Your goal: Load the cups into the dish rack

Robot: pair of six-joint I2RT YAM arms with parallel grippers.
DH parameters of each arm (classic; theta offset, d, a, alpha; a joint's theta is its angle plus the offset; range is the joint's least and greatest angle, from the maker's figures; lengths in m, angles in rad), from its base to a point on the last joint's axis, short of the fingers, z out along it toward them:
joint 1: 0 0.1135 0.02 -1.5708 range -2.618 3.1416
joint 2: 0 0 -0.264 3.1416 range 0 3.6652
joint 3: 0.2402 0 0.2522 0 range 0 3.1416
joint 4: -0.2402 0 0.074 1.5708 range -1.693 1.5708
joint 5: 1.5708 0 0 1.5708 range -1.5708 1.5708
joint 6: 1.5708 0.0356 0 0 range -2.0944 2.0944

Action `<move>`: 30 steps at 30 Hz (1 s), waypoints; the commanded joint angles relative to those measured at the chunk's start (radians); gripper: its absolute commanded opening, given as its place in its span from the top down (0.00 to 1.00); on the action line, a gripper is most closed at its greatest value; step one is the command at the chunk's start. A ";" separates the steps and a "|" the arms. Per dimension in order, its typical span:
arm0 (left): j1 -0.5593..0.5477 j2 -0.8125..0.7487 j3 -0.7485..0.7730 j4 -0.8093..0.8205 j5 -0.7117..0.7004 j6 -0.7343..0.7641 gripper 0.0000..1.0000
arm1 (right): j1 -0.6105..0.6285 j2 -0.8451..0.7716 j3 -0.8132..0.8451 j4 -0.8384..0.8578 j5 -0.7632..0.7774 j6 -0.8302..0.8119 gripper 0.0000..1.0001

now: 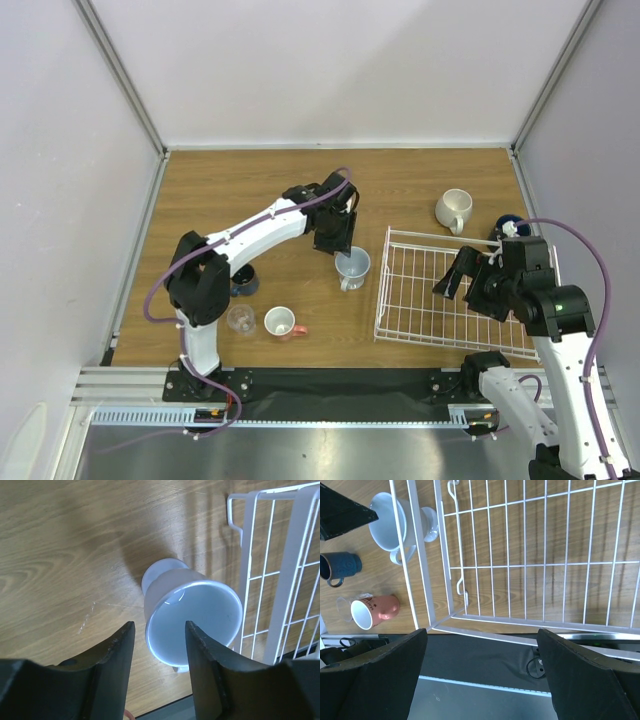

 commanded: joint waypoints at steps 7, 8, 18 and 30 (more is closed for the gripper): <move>-0.008 0.037 -0.057 0.058 0.036 -0.001 0.62 | -0.004 -0.026 0.022 -0.028 0.019 -0.009 0.00; -0.008 0.042 -0.060 0.059 0.039 0.003 0.64 | -0.004 -0.029 0.018 -0.028 0.019 -0.006 0.00; -0.005 0.074 -0.061 0.070 0.036 0.035 0.86 | -0.004 -0.045 -0.006 -0.019 -0.012 0.015 0.00; 0.051 -0.142 -0.082 0.032 -0.013 -0.034 1.00 | -0.004 -0.034 -0.020 0.012 -0.038 0.026 0.00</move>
